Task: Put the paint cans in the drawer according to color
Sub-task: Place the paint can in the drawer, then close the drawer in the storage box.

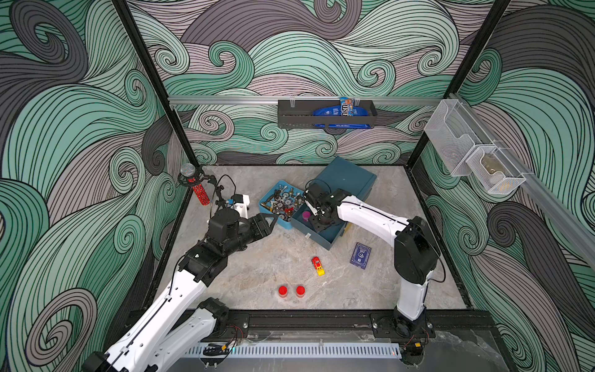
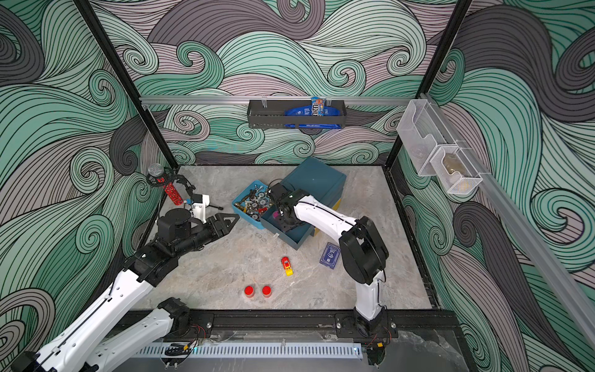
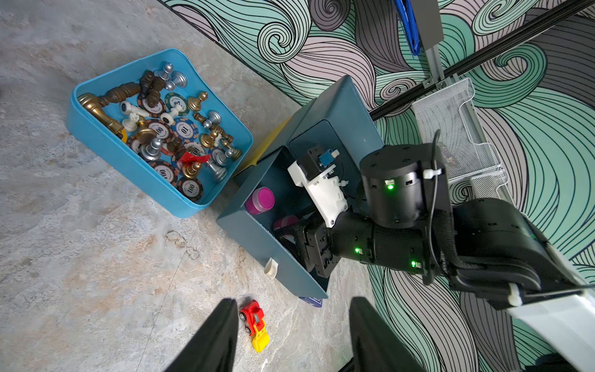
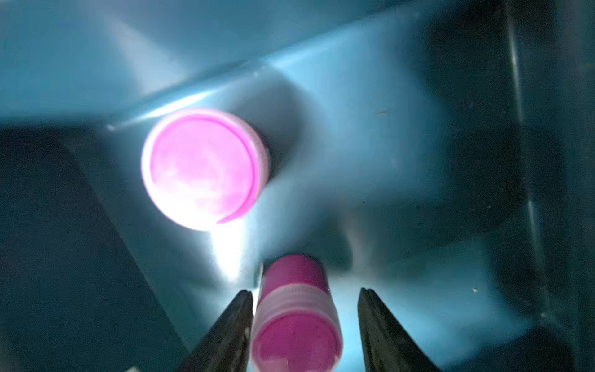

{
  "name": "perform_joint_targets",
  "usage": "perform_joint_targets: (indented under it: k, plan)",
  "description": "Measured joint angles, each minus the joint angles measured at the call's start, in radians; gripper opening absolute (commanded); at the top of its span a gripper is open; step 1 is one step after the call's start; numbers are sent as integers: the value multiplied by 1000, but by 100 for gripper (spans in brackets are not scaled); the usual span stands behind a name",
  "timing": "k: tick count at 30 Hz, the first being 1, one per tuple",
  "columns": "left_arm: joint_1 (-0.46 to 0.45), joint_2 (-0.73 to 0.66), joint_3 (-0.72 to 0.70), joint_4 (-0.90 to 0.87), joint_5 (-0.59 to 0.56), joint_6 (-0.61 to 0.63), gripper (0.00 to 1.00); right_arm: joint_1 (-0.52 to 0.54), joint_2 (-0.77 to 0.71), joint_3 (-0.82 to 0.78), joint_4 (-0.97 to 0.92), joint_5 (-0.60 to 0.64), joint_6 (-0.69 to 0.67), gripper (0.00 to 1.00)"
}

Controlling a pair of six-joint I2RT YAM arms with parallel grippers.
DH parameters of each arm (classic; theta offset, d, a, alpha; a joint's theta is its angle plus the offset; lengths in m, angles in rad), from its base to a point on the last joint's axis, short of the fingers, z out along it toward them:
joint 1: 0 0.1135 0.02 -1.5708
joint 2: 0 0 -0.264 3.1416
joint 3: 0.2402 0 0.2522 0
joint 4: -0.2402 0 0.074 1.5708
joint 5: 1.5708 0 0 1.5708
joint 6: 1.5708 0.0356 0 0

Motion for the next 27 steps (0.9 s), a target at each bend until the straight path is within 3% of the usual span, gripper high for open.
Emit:
perform_joint_targets:
  k: [6,13,17,22,27]
  plan:
    - [0,72,-42,107,102,-45,48,10,-47,93,-4,38,2,56]
    - [-27,193,-317,422,243,-279,40,21,-293,126,30,59,53,41]
    - [-79,299,-356,552,287,-374,41,42,-379,14,51,47,87,38]
    - [-133,492,-316,690,349,-438,53,80,-388,-118,41,13,125,37]
    - [-147,553,-312,756,351,-462,50,85,-434,-127,42,0,147,36]
